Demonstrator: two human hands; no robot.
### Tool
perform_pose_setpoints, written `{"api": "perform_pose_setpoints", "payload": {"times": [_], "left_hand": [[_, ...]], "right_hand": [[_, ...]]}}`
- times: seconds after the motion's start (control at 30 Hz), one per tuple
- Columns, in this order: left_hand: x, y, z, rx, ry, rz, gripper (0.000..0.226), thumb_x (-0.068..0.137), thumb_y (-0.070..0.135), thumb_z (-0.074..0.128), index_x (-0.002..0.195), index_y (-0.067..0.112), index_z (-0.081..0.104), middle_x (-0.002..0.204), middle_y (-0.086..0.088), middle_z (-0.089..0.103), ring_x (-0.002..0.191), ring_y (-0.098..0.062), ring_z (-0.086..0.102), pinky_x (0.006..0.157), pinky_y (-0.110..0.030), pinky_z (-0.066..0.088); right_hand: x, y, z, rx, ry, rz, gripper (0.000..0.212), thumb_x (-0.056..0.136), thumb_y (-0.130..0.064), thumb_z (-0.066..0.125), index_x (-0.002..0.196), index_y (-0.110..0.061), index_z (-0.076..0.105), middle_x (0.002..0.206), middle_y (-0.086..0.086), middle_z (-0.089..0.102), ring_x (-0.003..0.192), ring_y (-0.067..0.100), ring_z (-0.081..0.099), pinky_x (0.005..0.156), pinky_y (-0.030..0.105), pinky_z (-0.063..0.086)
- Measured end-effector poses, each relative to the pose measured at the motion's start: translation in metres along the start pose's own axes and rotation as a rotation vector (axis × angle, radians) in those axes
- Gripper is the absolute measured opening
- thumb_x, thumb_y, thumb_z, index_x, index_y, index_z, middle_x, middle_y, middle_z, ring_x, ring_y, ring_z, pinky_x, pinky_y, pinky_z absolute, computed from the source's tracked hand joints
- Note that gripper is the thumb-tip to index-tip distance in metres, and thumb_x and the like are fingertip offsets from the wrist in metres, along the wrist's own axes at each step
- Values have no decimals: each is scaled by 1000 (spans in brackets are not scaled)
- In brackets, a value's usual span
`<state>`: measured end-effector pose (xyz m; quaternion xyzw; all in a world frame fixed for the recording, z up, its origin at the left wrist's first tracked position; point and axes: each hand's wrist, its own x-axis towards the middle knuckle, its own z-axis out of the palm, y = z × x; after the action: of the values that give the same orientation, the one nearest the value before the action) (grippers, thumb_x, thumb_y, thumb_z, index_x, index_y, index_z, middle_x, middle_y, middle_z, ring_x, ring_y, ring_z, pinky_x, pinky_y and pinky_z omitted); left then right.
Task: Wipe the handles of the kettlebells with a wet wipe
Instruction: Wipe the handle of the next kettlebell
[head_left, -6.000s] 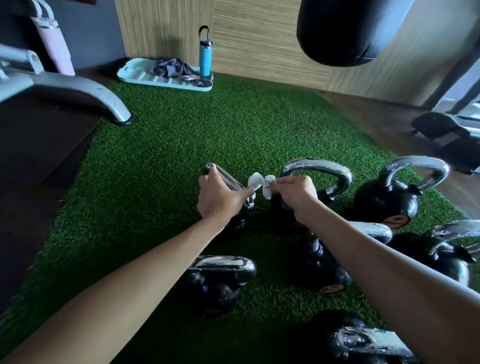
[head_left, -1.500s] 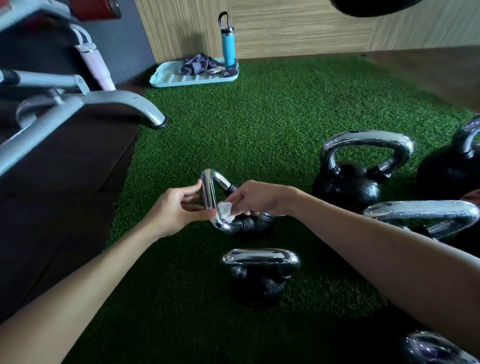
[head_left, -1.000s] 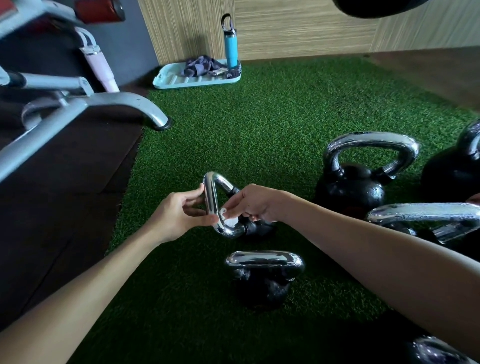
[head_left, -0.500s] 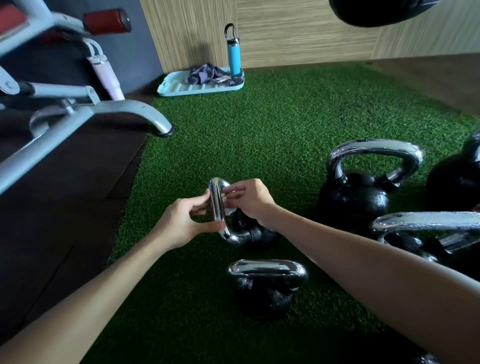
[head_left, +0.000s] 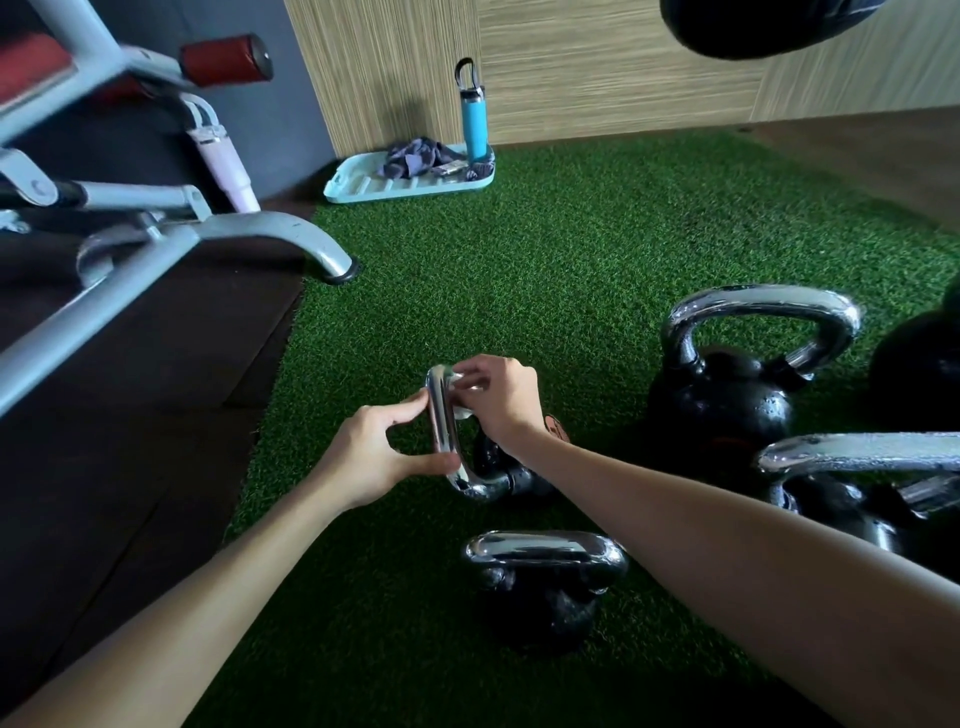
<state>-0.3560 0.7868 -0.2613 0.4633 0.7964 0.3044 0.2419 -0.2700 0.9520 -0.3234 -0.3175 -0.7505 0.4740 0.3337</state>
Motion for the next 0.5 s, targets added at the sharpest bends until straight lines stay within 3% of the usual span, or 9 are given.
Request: {"api": "perform_pose_setpoints", "payload": {"times": [0.1,0.2,0.23,0.33,0.4,0.5], "left_hand": [[0,2,3,-21,4,1,108,60,57,89,153,31,41,157,11,37,146,-5,32,113,-26,25],[3,4,4,-22,3,-16,108,60,58,88,153,32,40,157,10,38,146,-7,32,115,-28,24],[4,3,3,-18,-1,-24,110,58,62,87,153,33,40,158,8,38,147,-8,32,117,-31,24],[7,1,2,0,-14,-45,120,49,76,82,153,35,39,159,4,38,148,-13,33,121,-39,26],[9,1,1,-7,-22,-40,123,46,80,81,153,36,39,158,4,38,148,-14,33,122,-41,25],[13,5,2,-12,-31,-33,119,50,76,83,153,35,39,159,3,38,148,-12,34,121,-39,25]], "right_hand": [[-1,-8,-2,-182,58,-82,32,81,-7,80,111,-16,75,95,0,78,82,5,71,83,19,56],[-1,-7,-8,-256,90,-143,25,82,-14,81,106,-20,78,93,-5,78,75,-3,66,73,2,45],[-2,-3,-10,-271,78,-120,22,82,-16,82,103,-20,79,91,-6,78,71,-5,65,70,1,45],[-6,9,-15,-310,45,-61,13,82,-19,82,95,-18,79,85,-5,77,70,2,68,71,23,58],[-5,10,-18,-348,59,-57,6,84,-18,80,90,-18,79,81,-5,76,68,6,67,67,30,59],[3,2,-21,-324,71,-93,3,86,-14,77,87,-16,79,78,-6,74,63,2,65,61,15,55]]}}
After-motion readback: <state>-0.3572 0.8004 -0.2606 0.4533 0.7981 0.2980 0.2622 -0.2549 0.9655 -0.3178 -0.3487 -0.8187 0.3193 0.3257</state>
